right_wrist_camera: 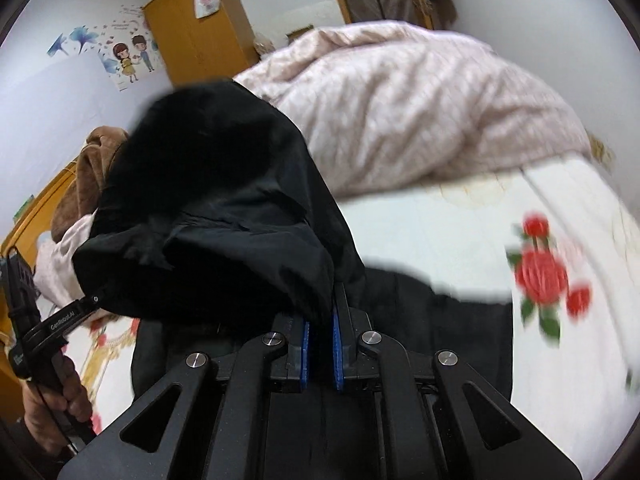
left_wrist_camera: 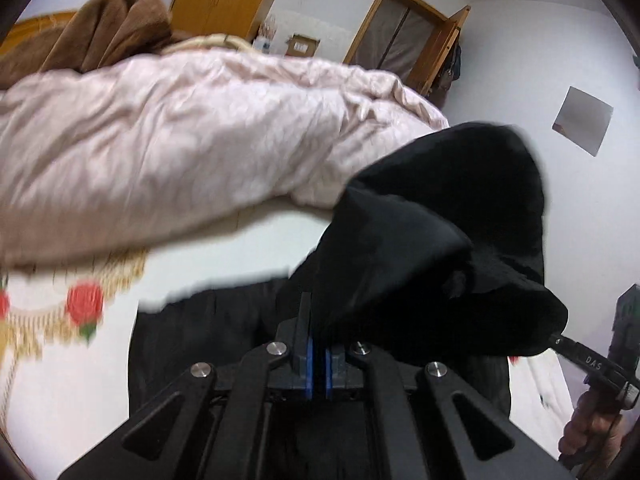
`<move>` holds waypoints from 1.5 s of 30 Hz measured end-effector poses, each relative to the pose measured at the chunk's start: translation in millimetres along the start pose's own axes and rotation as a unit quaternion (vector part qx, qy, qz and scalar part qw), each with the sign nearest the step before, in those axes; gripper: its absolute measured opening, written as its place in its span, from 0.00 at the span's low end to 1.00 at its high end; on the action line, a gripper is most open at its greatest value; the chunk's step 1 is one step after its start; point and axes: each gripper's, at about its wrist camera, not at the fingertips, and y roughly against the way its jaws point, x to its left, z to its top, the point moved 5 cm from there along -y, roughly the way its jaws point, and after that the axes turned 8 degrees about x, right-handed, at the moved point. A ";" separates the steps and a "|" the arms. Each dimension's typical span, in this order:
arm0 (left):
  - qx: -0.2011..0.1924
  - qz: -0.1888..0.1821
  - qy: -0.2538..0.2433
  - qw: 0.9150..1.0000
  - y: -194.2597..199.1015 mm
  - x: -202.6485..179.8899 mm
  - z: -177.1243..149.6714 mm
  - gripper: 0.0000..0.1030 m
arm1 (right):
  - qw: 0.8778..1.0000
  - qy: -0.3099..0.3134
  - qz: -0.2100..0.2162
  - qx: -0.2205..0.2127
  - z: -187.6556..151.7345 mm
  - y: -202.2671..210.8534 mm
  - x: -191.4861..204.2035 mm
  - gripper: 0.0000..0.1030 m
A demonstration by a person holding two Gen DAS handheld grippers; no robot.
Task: Fold large clothes
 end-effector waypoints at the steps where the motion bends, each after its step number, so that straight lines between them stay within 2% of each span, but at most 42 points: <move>1: 0.011 0.003 0.003 1.000 0.2 4.2 -11.7 0.04 | 1.000 -0.004 0.001 0.008 -9.9 0.1 -2.2 0.08; 4: 0.043 0.015 0.013 0.999 4.0 14.7 -50.3 0.07 | 0.998 -0.020 -0.001 0.052 -55.7 -5.7 -9.9 0.09; 7: 0.066 0.028 0.018 0.997 9.7 22.7 -75.6 0.07 | 0.996 -0.024 -0.003 0.091 -89.7 -9.0 -13.5 0.09; 11: 0.087 0.043 0.026 0.995 27.6 33.9 -103.9 0.07 | 0.992 -0.037 -0.003 0.120 -119.3 -0.2 -21.4 0.14; 15: 0.079 0.048 0.020 0.995 53.0 37.0 -111.7 0.07 | 0.994 -0.032 -0.004 0.108 -115.5 15.7 -20.6 0.15; 19: 0.053 0.028 0.006 0.998 59.7 18.8 -86.9 0.07 | 0.997 -0.018 0.013 0.079 -89.3 21.7 -0.2 0.20; 21: 0.044 0.011 -0.010 0.999 50.9 2.3 -71.7 0.10 | 0.997 -0.006 0.025 0.069 -72.3 13.0 17.3 0.23; 23: 0.048 -0.002 -0.029 0.998 31.8 -12.8 -66.1 0.21 | 0.997 0.015 0.035 0.065 -64.4 -3.3 34.3 0.23; 24: 0.054 -0.001 -0.039 0.998 20.6 -16.5 -69.8 0.22 | 0.996 0.023 0.035 0.074 -66.1 -14.3 39.3 0.23; 28: 0.125 0.023 -0.057 0.990 -35.4 -11.6 -110.2 0.22 | 0.989 0.042 0.016 0.142 -106.4 -69.2 39.3 0.23; 30: 0.152 0.043 -0.055 0.986 -57.2 2.8 -135.8 0.22 | 0.986 0.044 0.005 0.160 -126.3 -87.8 31.7 0.23; 32: 0.145 0.037 -0.051 0.987 -65.0 11.6 -149.8 0.23 | 0.986 0.043 0.005 0.161 -142.3 -99.0 26.4 0.23; 35: 0.141 0.046 -0.053 0.987 -67.9 12.2 -149.5 0.23 | 0.987 0.060 -0.006 0.150 -151.8 -107.3 25.8 0.23; 45: 0.150 0.072 -0.053 0.985 -87.2 8.7 -136.4 0.23 | 0.986 0.057 -0.023 0.152 -146.1 -121.4 30.8 0.22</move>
